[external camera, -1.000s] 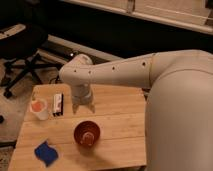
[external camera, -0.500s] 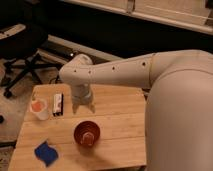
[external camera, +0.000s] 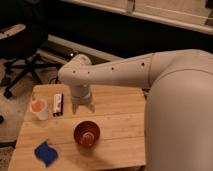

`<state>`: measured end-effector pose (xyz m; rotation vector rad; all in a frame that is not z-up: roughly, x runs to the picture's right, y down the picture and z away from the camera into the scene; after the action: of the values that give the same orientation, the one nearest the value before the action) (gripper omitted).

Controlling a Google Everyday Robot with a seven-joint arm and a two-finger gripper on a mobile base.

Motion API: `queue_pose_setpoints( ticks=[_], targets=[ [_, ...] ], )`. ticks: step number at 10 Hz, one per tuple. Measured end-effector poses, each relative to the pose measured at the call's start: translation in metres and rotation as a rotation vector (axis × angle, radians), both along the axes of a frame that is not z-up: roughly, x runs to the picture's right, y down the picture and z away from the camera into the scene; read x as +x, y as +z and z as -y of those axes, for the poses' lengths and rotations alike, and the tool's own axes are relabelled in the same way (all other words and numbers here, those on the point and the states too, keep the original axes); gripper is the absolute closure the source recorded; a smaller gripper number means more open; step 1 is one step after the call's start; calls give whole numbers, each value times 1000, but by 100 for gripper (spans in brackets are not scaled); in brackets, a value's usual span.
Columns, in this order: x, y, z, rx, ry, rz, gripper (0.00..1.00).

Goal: Wipe the white sponge on the table

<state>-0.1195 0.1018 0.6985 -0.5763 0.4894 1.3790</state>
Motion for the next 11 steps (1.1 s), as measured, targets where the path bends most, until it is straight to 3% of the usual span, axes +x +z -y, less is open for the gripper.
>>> queue_pose_setpoints(
  ticks=[4,9,11],
  targets=[
    [-64,-31,-25,52,-134,170,35],
    [-155,-68,-109,66,-318,413,35],
    [-177,-69,-128,104,-389,476,35]
  ],
)
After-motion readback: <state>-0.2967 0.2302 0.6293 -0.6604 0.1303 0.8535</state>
